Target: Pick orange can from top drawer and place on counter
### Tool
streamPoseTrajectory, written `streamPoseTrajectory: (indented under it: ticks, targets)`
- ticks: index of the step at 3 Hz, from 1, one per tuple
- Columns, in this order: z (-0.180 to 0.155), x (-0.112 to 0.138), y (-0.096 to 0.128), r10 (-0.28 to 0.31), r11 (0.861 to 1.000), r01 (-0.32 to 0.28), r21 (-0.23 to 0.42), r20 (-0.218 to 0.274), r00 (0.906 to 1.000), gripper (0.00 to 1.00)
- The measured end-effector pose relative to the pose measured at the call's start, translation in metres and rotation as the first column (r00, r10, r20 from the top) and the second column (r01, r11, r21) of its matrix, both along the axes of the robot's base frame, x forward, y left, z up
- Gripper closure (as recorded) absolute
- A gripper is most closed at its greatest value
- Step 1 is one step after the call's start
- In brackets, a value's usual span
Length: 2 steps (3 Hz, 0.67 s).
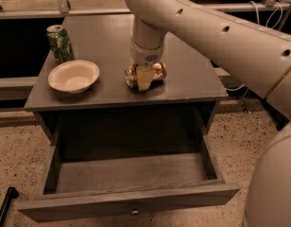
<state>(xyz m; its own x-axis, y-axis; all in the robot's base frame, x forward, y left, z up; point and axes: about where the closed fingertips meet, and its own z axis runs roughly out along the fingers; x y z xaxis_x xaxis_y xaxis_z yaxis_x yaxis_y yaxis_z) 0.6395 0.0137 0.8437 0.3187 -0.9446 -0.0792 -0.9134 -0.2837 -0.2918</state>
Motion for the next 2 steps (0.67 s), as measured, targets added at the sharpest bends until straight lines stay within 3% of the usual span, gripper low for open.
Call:
streamPoseTrajectory:
  ticks: [1,2]
  targets:
    - [0.0054,0.021,-0.0033,-0.021,1.0,0.021,0.024,0.021,0.9995,0.0]
    - [0.0065,0.0217,-0.0032,-0.022,0.999,0.022,0.026,0.023,0.9995,0.0]
